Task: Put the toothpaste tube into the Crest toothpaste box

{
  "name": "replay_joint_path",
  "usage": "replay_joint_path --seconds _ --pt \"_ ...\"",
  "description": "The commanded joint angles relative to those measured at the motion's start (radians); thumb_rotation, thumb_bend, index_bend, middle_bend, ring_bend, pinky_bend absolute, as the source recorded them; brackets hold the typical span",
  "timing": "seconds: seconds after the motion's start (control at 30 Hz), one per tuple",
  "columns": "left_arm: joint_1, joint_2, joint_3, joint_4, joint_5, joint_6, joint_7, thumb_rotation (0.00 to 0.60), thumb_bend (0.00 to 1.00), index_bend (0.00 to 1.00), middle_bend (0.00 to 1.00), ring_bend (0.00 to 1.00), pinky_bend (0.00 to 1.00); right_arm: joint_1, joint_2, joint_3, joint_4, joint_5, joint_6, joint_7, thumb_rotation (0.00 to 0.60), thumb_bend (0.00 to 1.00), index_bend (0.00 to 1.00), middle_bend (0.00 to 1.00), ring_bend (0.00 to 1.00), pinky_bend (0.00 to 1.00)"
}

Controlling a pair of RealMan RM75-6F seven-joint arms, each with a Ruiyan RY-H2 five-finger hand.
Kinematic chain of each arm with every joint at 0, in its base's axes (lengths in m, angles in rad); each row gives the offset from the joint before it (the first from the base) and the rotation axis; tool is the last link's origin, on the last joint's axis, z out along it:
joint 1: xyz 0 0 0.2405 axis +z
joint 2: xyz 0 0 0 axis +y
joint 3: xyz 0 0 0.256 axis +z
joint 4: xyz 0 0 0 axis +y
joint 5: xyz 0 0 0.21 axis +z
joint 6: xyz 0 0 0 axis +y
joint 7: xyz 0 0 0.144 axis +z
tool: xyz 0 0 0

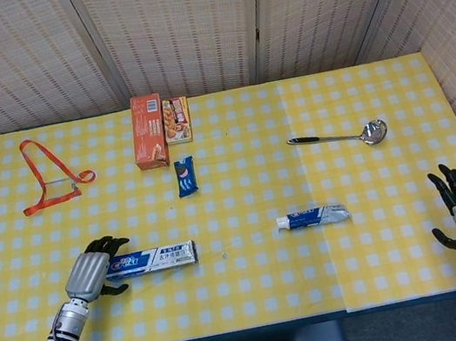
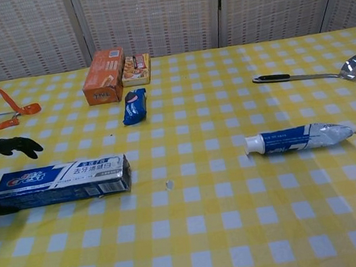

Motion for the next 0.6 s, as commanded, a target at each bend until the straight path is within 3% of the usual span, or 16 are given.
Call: replay_joint_path --seconds 0.03,0.37,0.6 --pt "-0.014 -0.012 -0.005 0.02 -0.017 -0.018 -0.015 0.6 0.15 0.27 0.32 0.22 0.2 0.001 -0.002 0.003 0.002 0.009 -0.004 -0.004 0.6 0.27 0.0 0.0 0.0 0.0" --pt "-0.044 -0.055 -0.016 0.076 -0.06 -0.045 -0.017 0.6 0.24 0.42 0.44 0.33 0.28 0.003 -0.003 0.01 0.006 0.029 -0.009 -0.007 0.6 0.27 0.0 0.0 0.0 0.0" --pt "-0.054 -0.063 -0.021 0.08 -0.104 -0.066 0.018 0.6 0.25 0.48 0.5 0.38 0.32 0.0 -0.001 0.012 0.006 0.034 -0.002 -0.002 0.6 0.27 0.0 0.0 0.0 0.0"
